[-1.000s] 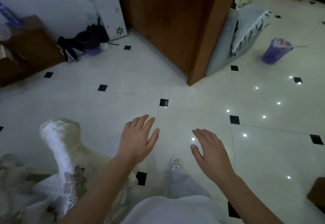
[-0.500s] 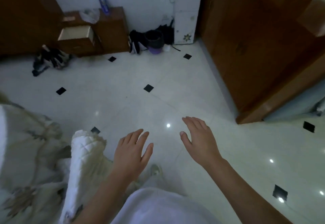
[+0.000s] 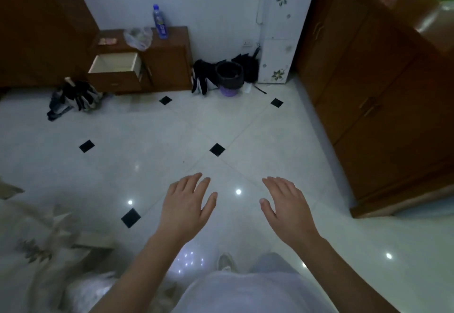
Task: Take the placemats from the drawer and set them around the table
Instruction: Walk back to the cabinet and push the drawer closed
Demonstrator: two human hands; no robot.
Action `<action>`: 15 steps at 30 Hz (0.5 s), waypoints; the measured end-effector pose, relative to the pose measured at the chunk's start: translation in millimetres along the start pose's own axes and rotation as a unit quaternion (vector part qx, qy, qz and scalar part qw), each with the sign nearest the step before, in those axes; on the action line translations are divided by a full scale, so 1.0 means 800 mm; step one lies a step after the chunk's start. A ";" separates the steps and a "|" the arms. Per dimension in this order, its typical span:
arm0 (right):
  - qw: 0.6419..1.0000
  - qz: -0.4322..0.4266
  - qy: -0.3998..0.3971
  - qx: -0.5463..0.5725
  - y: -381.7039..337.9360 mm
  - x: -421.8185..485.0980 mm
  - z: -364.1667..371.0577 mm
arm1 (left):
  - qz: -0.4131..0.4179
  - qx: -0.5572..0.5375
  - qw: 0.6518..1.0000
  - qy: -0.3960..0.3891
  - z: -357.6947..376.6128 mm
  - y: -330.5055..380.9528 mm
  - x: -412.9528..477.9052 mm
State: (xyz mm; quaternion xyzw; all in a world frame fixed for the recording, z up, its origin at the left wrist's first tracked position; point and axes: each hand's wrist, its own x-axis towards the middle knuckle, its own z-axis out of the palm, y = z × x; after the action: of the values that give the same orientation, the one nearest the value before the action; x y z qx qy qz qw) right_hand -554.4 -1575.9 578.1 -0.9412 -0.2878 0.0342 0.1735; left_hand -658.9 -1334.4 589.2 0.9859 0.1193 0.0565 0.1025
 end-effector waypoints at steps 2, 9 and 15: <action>1.000 0.011 0.004 -0.001 0.004 0.029 -0.003 | 0.004 0.000 1.000 0.007 -0.003 -0.008 0.040; 1.000 -0.002 -0.019 0.005 0.018 0.163 0.009 | -0.003 0.001 1.000 0.012 0.008 -0.043 0.170; 0.995 -0.076 -0.047 0.037 0.001 0.323 0.019 | -0.078 0.017 0.997 0.007 0.005 -0.093 0.254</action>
State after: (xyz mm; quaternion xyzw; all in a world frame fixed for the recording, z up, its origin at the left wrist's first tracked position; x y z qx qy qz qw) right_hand -341.2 -1428.9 572.6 -0.9070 -0.3648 0.0754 0.1964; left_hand -479.0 -1214.3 586.6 0.9749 0.1972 0.0529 0.0889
